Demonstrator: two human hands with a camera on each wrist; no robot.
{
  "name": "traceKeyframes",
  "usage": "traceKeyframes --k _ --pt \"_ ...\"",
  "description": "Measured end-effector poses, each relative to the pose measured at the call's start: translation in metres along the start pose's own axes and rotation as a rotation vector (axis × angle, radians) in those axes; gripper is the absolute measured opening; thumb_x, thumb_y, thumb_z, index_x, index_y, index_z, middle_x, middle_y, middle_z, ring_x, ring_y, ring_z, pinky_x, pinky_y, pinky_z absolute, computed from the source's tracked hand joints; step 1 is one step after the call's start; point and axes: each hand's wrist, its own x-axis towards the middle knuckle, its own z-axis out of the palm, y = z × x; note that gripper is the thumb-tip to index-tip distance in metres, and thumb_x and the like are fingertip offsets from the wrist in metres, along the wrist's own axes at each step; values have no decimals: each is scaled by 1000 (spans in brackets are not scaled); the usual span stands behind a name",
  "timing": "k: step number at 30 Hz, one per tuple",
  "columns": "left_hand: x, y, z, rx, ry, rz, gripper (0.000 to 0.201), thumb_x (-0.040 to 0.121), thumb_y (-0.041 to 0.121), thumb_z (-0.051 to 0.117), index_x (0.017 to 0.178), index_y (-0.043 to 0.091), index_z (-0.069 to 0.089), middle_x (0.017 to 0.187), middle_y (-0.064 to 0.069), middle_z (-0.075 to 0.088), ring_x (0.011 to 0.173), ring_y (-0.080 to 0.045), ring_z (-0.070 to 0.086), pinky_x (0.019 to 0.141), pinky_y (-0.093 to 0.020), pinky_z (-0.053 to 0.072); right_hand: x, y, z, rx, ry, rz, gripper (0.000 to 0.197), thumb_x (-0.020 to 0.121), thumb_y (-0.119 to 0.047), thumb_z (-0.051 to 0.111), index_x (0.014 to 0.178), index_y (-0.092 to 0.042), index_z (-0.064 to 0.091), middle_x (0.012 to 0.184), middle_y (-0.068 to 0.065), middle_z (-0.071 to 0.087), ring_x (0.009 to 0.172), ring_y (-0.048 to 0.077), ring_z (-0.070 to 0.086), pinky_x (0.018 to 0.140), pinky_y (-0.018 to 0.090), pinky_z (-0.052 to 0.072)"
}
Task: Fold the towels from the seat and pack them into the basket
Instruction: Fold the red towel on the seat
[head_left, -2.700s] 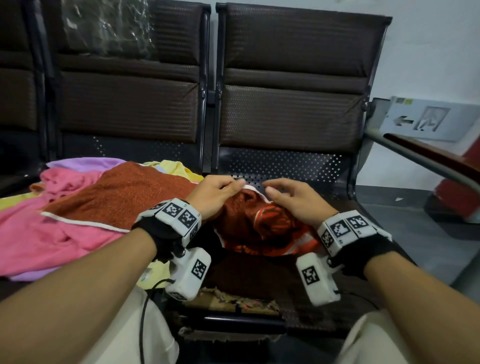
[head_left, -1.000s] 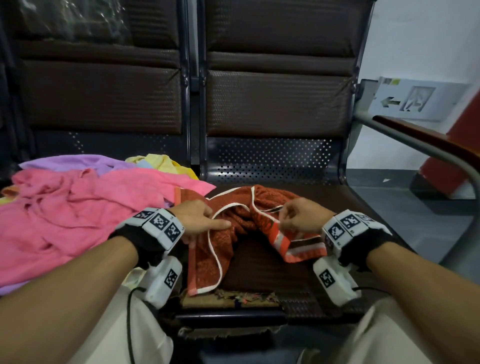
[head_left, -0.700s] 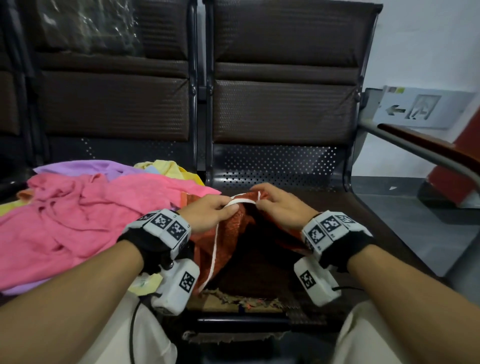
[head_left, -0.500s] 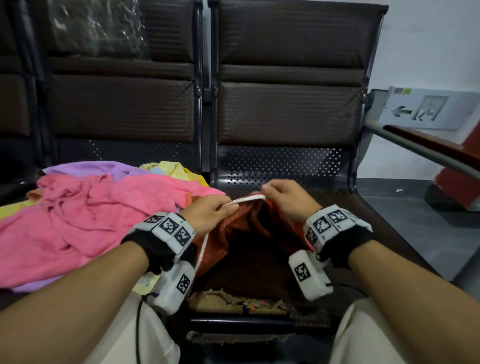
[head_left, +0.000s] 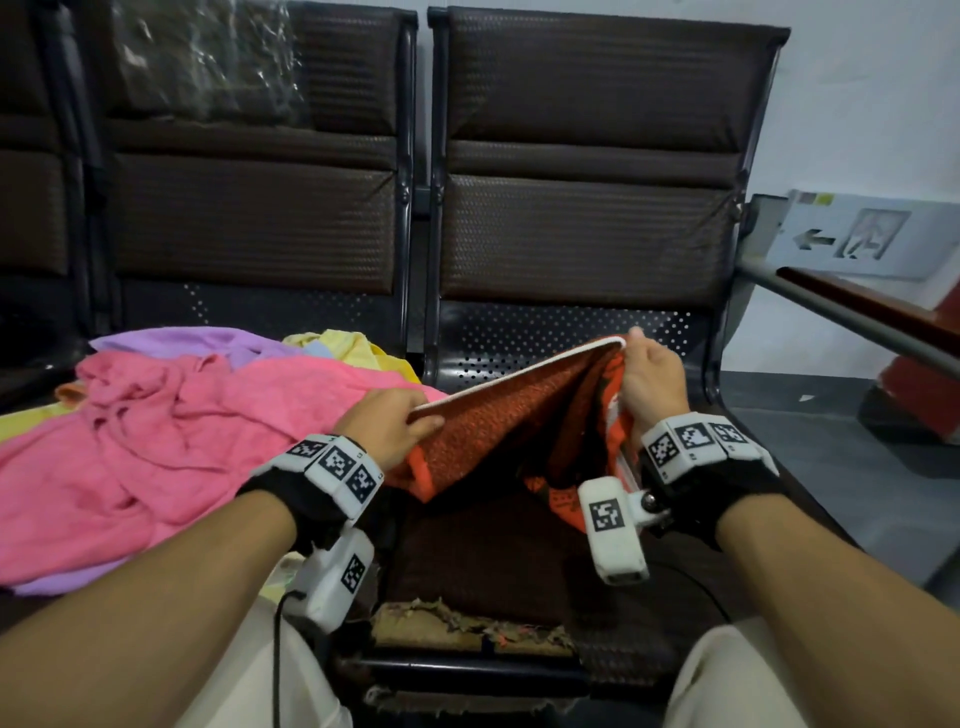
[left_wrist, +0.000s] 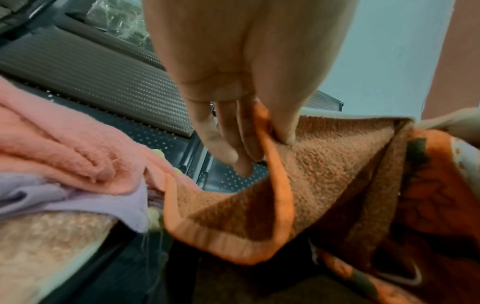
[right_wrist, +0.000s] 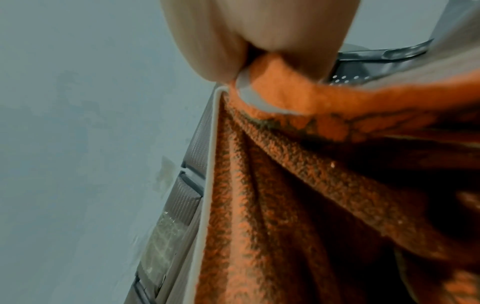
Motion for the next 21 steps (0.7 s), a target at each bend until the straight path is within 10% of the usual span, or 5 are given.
traceKeyframes --k 4,7,11,16,21 --pt "0 10 -2 -379 13 -42 35 82 39 67 54 25 52 43 13 51 41 1 47 47 -15 37 9 16 -11 -135 86 79 52 100 -25 42 50 -13 38 53 2 41 56 15 40 60 29 31" --pt "-1 29 -6 -803 -40 -115 39 71 52 68 68 13 67 58 -7 58 56 -17 56 58 -25 43 7 21 -12 -167 5 120 32 94 -20 54 63 -12 60 71 8 58 73 16 50 69 25 39" --pt "0 44 -14 -1232 -47 -200 41 67 52 66 77 13 58 79 -14 57 77 -24 56 75 -34 47 -2 -12 -9 245 -26 73 5 88 -12 64 86 -13 69 79 2 64 78 14 57 78 28 48" --pt "6 41 -19 -1396 75 -313 17 91 26 57 79 14 59 70 -3 60 62 -15 59 54 -23 51 -24 -48 -5 612 -395 115 18 83 3 60 90 -8 72 72 5 70 64 15 64 62 22 54" --pt "3 35 -19 -1260 88 -337 20 99 14 44 84 8 56 73 -8 54 61 -17 55 52 -24 48 -44 -30 -1 -302 -543 -191 19 74 -5 75 87 -19 73 73 -6 70 65 1 63 66 14 47"
